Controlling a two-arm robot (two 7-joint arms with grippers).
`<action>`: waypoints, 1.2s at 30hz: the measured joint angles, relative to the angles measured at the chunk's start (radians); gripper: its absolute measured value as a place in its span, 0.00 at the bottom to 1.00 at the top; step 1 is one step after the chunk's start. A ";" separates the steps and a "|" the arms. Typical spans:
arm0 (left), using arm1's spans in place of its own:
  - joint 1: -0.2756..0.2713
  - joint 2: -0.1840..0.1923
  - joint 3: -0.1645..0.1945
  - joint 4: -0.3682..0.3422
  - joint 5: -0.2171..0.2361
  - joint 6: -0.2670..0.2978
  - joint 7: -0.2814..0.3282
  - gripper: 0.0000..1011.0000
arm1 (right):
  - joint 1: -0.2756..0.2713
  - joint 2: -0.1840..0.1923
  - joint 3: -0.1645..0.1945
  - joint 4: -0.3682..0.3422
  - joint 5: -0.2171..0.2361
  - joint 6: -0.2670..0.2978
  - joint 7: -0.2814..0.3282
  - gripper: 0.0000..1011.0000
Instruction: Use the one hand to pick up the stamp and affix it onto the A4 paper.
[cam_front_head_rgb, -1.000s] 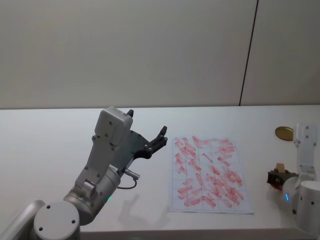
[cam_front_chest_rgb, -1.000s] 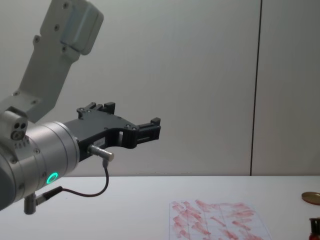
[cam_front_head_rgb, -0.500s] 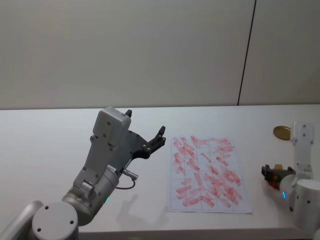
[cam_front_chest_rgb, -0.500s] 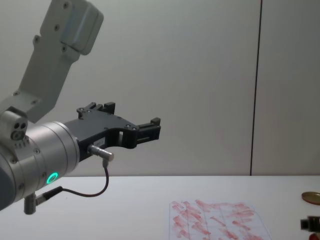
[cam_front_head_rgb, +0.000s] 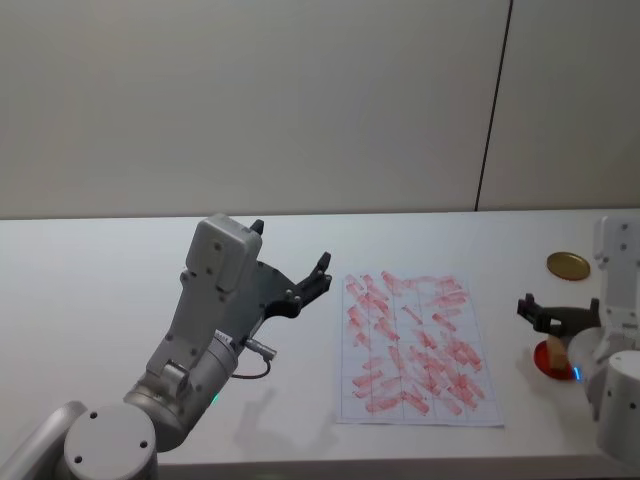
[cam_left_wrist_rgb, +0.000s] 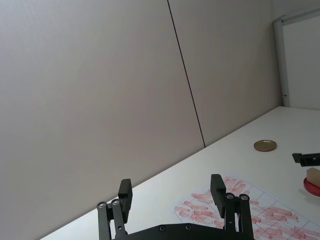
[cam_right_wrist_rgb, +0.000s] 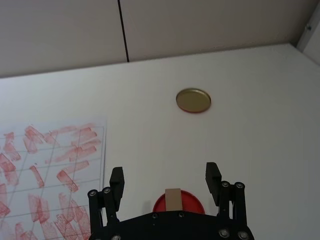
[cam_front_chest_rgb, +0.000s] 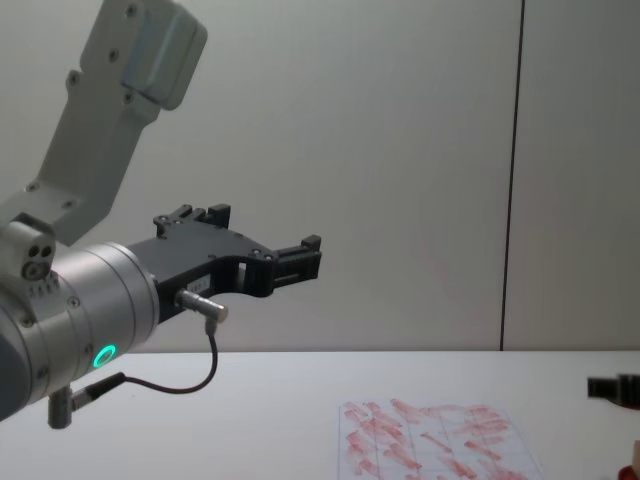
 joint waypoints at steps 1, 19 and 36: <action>0.000 0.000 0.000 0.000 0.000 0.000 0.000 0.98 | -0.014 0.003 0.000 -0.028 -0.005 -0.007 0.006 0.99; 0.000 0.000 0.000 0.000 0.000 0.000 0.000 0.98 | -0.183 0.060 0.015 -0.282 -0.049 -0.132 0.124 0.99; 0.000 0.000 0.000 0.000 0.000 0.000 0.000 0.98 | -0.238 0.081 0.022 -0.359 -0.062 -0.172 0.164 0.99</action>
